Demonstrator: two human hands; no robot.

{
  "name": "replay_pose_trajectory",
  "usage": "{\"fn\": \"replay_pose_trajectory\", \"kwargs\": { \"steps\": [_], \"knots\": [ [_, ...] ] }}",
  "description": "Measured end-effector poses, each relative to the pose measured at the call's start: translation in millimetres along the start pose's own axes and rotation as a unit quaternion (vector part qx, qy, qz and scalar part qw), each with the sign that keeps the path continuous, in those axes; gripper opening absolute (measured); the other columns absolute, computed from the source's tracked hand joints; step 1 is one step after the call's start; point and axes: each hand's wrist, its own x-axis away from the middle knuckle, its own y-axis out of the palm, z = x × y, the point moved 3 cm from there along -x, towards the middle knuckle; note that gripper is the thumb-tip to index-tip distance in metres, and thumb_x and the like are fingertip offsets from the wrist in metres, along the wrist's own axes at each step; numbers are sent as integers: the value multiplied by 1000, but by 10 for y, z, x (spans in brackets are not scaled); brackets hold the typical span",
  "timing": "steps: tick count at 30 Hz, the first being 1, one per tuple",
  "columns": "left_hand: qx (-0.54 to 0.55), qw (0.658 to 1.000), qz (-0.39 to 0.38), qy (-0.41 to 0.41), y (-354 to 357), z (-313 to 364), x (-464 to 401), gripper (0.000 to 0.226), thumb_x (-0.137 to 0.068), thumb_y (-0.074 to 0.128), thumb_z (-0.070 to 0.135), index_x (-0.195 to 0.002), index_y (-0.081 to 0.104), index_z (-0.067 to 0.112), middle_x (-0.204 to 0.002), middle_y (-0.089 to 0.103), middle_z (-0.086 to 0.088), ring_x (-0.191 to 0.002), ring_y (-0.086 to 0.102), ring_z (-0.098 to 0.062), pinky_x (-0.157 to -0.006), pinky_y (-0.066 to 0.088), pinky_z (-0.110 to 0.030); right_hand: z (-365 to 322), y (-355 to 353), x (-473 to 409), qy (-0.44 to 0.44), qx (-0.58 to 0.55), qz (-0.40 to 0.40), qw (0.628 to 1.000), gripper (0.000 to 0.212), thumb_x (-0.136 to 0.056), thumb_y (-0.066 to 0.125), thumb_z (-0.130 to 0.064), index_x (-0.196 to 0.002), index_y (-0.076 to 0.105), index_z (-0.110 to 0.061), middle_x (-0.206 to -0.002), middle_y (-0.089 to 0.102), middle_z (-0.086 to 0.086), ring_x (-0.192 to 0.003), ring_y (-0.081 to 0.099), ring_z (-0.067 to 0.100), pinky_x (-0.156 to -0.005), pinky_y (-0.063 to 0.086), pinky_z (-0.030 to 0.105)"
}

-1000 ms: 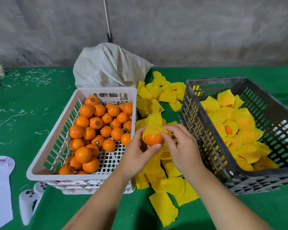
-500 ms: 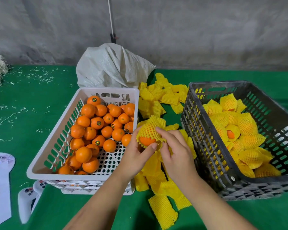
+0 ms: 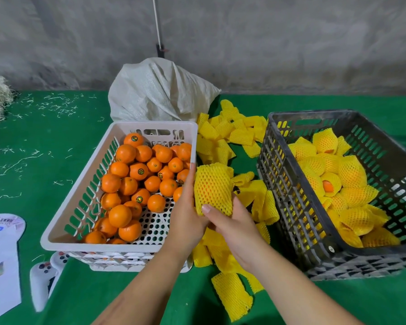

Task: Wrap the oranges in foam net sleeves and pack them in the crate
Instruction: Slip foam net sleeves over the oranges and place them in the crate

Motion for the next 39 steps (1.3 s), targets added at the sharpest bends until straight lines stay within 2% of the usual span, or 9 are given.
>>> {"fn": "replay_pose_trajectory", "kwargs": {
  "steps": [8, 12, 17, 20, 23, 27, 31, 35, 39],
  "knots": [
    [-34, 997, -76, 0, 96, 6, -37, 109, -86, 86, 38, -167, 13, 32, -156, 42, 18, -148, 38, -12, -119, 39, -42, -37, -123, -39, -3, 22, 50, 998, 48, -95, 68, -15, -139, 57, -30, -125, 70, -7, -112, 68, 13, -97, 57, 38],
    [19, 987, -157, 14, 137, 31, -19, 100, -92, 78, 48, -166, 11, 39, -158, 45, 20, -146, 46, -8, -115, 42, -29, -138, -300, -36, -40, 68, 79, 994, 37, -96, 48, 3, -118, 68, -21, -100, 76, -7, -95, 70, 9, -83, 56, 27],
    [94, 986, -136, -14, 98, -17, 34, 73, -102, 63, 54, -161, 24, 38, -156, 48, 12, -145, 47, -17, -117, 40, -53, -118, -337, 1, -26, 39, -32, 998, 46, -84, 64, -26, -123, 61, -50, -121, 71, -16, -109, 67, 1, -89, 55, 21],
    [38, 993, -108, -4, 105, -2, 10, 81, -100, 65, 57, -162, 16, 40, -159, 34, 31, -145, 40, 4, -112, 46, -26, -8, -303, 14, 47, -93, -57, 993, 75, -61, 89, -60, -124, 49, -55, -129, 68, -11, -116, 68, 10, -96, 56, 34],
    [30, 995, -94, -15, 96, -39, 14, 103, -90, 76, 60, -163, 3, 48, -159, 24, 42, -145, 28, 17, -106, 34, -4, -13, -326, 9, 32, -78, -10, 996, 87, -53, 87, -73, -129, 47, -56, -141, 58, -9, -120, 65, 10, -93, 55, 32],
    [35, 992, -119, -3, 132, -2, 20, 103, -91, 73, 58, -162, -2, 51, -130, 65, 12, -111, 67, -25, -84, 59, -37, -312, -656, -129, -13, -151, 69, 986, 78, -75, 78, -62, -142, 48, -36, -135, 65, -5, -104, 70, 19, -80, 55, 30],
    [3, 992, -129, -8, 153, -4, -1, 90, -93, 63, 63, -161, 6, 49, -128, 66, 9, -100, 67, -23, -79, 59, -44, -860, -1432, -534, -112, -192, 284, 933, 74, -94, 63, -55, -156, 27, -36, -135, 52, -10, -99, 65, 20, -74, 53, 27],
    [-27, 991, -130, -13, 164, -20, -4, 76, -95, 59, 63, -158, 18, 49, -126, 67, 13, -96, 68, -21, -75, 59, -49, -919, -2016, -894, -23, 37, 424, 904, 75, -105, 45, -44, -163, -1, -30, -169, 3, 2, -147, 34, 31, -115, 36, 50],
    [-27, 992, -116, -29, 170, -48, -26, 62, -96, 59, 58, -152, 32, 51, -123, 68, 13, -92, 67, -20, -77, 59, -49, -580, -1837, -906, -26, 360, 300, 883, 86, -101, 52, -46, -163, -4, -26, -170, -14, -4, -155, 15, 30, -113, 34, 40]
  ]
}}
